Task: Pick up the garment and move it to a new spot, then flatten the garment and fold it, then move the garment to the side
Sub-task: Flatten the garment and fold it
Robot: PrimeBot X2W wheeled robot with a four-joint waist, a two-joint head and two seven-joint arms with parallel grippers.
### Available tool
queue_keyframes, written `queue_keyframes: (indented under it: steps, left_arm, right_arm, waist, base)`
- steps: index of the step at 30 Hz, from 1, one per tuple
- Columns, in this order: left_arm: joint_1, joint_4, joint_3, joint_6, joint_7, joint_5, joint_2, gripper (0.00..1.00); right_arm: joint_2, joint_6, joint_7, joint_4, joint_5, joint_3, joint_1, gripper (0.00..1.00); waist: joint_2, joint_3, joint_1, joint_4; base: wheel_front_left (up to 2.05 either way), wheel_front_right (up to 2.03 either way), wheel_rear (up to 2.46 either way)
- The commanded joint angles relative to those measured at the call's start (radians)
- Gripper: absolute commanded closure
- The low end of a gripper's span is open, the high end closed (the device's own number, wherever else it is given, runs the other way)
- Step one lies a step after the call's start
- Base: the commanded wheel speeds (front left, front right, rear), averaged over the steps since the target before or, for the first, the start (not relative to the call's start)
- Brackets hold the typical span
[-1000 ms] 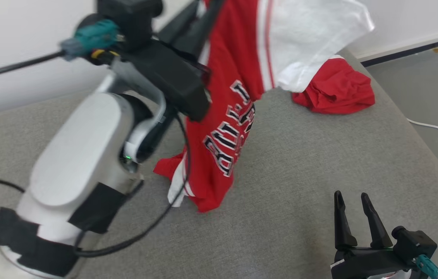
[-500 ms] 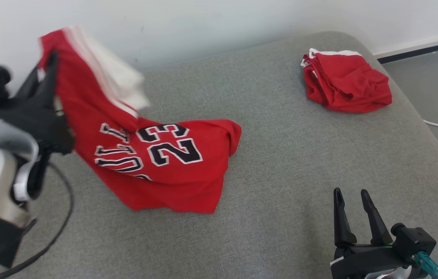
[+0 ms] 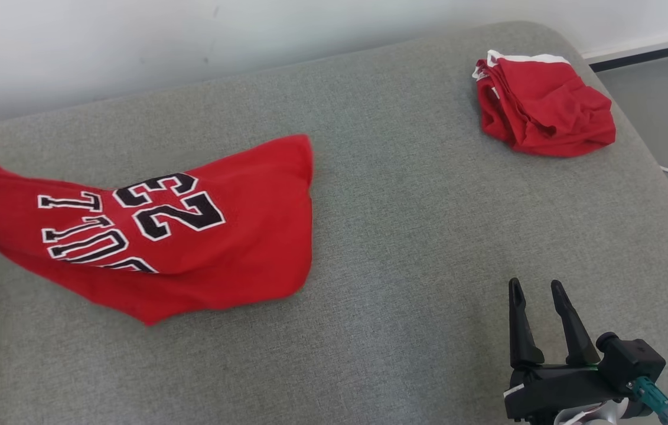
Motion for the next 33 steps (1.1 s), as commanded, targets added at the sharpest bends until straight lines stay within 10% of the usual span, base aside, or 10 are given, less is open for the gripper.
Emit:
queue_keyframes:
  steps: [1,8,9,10,11,33]
  left_arm:
    - [0.017,0.01,0.006,0.005,-0.009,-0.008,0.007,1.0]
    - [0.033,0.068,-0.004,-0.005,-0.039,-0.015,-0.011,1.0]
    - [0.028,0.075,-0.006,-0.006,-0.048,-0.011,-0.013,0.78]
    - [0.022,0.08,-0.009,-0.005,-0.059,-0.003,-0.015,0.2]
    - [0.016,0.084,-0.01,-0.005,-0.068,-0.001,-0.02,0.0]
    - [0.151,-0.222,0.086,0.033,-0.159,0.106,-0.102,0.0]
  right_arm:
    - [0.003,-0.003,0.0,-0.001,-0.001,-0.001,-0.006,0.0]
    - [0.003,-0.003,0.0,0.005,0.0,0.01,-0.019,0.0]
    - [0.003,-0.003,0.0,0.005,-0.001,0.011,-0.021,0.0]
    - [0.003,-0.003,0.0,0.006,-0.003,0.011,-0.022,0.0]
    - [0.003,-0.003,0.0,0.006,-0.005,0.01,-0.021,0.0]
    - [0.003,-0.003,0.0,0.013,-0.028,-0.009,0.026,0.0]
  waist:
    - [-0.0001,0.007,0.0,0.001]
    - [-0.0001,0.023,0.0,0.006]
    - [-0.0001,0.022,0.0,0.006]
    - [-0.0001,0.021,0.0,0.008]
    - [-0.0001,0.018,0.0,0.01]
    - [-0.0001,-0.082,0.0,0.111]
  base:
    - [0.0,0.0,0.0]
    - [0.0,0.0,0.0]
    - [0.0,0.0,0.0]
    - [0.0,0.0,0.0]
    - [0.0,0.0,0.0]
    - [0.0,0.0,0.0]
